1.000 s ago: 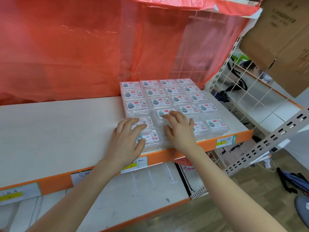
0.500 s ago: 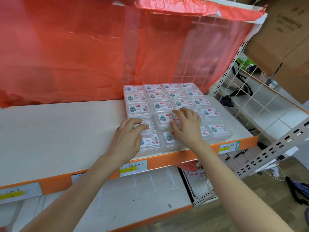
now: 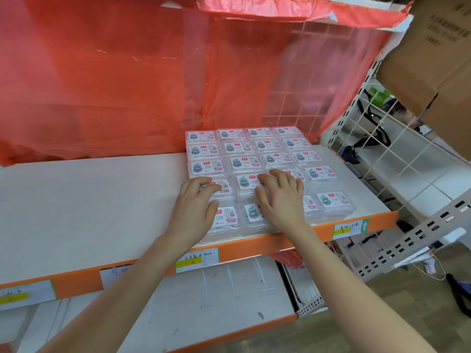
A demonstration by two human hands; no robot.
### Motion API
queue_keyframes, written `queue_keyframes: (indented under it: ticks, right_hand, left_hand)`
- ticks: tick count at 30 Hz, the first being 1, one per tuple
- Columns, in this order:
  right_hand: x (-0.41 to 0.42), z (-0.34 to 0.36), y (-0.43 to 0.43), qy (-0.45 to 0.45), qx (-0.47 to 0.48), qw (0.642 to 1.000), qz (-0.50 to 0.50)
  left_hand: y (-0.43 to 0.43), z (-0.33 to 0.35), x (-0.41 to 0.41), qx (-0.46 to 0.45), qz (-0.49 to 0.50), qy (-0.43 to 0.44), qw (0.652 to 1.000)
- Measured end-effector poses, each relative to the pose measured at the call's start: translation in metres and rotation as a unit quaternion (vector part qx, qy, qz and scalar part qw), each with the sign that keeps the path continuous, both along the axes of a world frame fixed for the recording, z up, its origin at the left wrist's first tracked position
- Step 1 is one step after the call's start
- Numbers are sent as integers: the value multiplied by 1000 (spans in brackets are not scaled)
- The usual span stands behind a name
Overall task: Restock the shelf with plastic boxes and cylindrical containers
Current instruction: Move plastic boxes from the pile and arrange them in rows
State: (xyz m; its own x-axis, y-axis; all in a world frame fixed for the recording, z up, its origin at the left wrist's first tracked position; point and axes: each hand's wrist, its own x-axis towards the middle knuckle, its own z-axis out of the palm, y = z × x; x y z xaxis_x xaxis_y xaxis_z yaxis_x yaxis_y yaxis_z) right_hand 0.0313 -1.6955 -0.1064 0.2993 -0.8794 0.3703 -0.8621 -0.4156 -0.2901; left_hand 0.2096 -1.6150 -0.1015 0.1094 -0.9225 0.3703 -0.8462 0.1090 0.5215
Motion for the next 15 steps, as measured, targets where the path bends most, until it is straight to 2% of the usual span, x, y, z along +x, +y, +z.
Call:
queue_keyframes:
  ticks: [5, 8, 11, 15]
  right_hand:
    - [0, -2, -1, 1, 3, 1000, 2]
    - [0, -3, -1, 0, -1, 1000, 5]
    - [-1, -3, -2, -5, -3, 1000, 9]
    - [-2, -5, -3, -7, -6, 1000, 14]
  left_hand:
    - [17, 1, -16, -31, 39, -85, 995]
    - [25, -1, -25, 1, 63, -133, 989]
    - [29, -4, -31, 39, 75, -145, 986]
    - [29, -7, -30, 44, 69, -134, 988]
